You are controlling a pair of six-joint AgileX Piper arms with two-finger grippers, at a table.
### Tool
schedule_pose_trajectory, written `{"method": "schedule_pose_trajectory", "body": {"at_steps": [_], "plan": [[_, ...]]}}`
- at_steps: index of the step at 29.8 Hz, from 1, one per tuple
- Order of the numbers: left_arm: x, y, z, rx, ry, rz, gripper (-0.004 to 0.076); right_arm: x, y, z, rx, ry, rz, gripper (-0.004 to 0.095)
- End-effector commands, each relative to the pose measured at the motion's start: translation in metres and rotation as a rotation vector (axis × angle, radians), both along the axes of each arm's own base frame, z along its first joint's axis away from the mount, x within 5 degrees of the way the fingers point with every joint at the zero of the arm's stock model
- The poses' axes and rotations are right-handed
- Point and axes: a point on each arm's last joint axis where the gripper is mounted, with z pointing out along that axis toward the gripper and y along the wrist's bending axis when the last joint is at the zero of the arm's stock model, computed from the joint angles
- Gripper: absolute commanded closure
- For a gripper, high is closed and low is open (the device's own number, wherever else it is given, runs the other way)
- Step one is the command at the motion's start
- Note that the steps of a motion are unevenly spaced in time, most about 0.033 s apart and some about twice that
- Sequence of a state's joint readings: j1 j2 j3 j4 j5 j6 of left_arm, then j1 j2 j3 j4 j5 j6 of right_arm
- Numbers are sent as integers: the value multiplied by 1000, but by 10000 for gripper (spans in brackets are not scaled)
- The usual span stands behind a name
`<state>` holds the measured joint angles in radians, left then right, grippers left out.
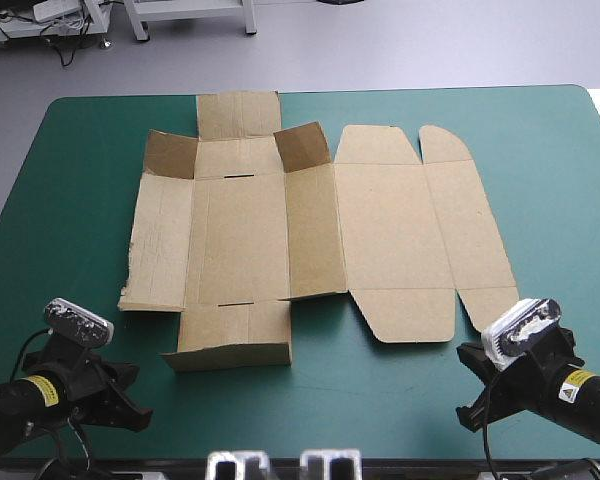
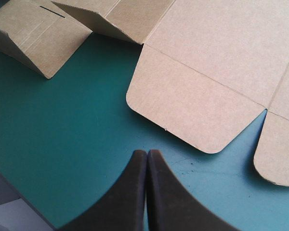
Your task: Fold the box
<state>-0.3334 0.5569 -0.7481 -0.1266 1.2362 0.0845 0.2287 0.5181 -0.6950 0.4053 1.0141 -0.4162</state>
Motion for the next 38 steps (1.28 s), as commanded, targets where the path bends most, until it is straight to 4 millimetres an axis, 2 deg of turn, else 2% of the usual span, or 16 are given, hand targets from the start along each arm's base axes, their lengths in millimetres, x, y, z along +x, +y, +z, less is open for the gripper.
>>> {"method": "schedule_pose_trajectory", "body": {"at_steps": [1,25,31,38], "plan": [[3,-2,9,-33,-53,4,734,3,2,10,38,-59,-7,933],[5,-5,9,-71,-37,16,734,3,2,10,39,-59,-6,932],[36,-14,12,-37,-34,17,708,3,2,10,39,-58,-6,932],[98,-45,34,-92,-64,-100,708,3,2,10,39,-58,-6,933]]}}
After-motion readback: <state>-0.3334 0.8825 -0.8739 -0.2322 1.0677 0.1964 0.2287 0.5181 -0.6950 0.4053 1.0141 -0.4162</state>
